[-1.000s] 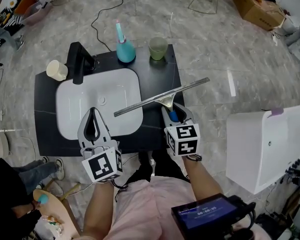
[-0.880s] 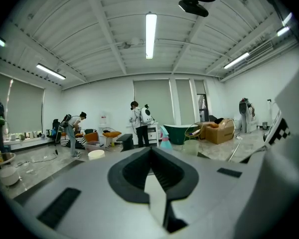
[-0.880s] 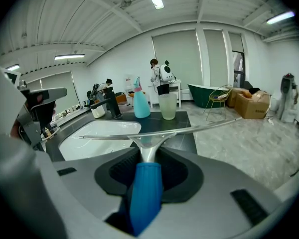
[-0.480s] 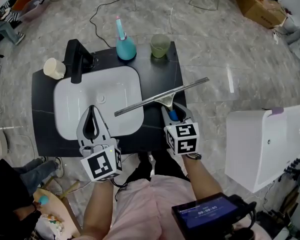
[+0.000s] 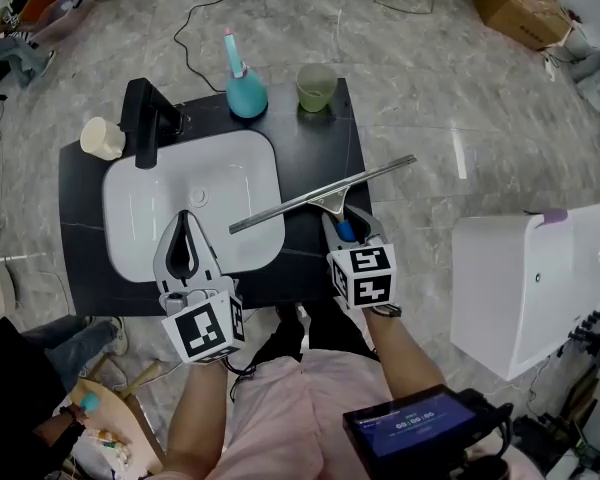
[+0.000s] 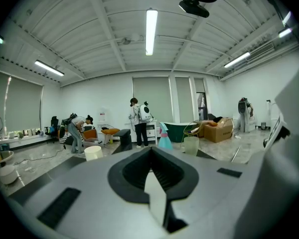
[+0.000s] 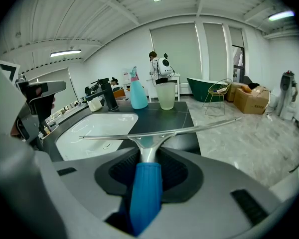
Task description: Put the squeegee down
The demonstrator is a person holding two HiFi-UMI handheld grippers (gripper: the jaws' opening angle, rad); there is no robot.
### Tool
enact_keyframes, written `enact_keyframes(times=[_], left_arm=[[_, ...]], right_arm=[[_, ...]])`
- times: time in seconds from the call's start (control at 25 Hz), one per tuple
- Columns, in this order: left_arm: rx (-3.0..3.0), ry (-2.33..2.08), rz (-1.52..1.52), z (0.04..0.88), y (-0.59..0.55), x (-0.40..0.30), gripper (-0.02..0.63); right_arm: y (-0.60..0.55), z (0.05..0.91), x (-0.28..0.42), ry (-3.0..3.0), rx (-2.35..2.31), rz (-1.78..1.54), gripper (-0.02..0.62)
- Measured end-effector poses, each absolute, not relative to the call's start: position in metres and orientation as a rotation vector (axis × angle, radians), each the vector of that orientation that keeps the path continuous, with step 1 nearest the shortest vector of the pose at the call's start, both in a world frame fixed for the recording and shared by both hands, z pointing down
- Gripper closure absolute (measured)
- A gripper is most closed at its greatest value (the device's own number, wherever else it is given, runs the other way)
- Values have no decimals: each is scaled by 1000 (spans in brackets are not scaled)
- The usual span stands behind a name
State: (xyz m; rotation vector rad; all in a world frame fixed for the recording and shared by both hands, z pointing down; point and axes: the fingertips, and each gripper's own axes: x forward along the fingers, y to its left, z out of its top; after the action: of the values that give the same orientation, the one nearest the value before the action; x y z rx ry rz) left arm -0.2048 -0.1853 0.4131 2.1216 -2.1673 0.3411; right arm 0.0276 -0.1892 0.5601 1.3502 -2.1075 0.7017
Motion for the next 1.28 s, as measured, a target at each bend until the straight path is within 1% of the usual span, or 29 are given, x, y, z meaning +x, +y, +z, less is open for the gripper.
enact_keyframes(times=[1.28], left_arm=[[2123, -2124, 378, 426, -186, -196, 597]], right_arm=[[-178, 587, 30, -2048, 1307, 764, 471]])
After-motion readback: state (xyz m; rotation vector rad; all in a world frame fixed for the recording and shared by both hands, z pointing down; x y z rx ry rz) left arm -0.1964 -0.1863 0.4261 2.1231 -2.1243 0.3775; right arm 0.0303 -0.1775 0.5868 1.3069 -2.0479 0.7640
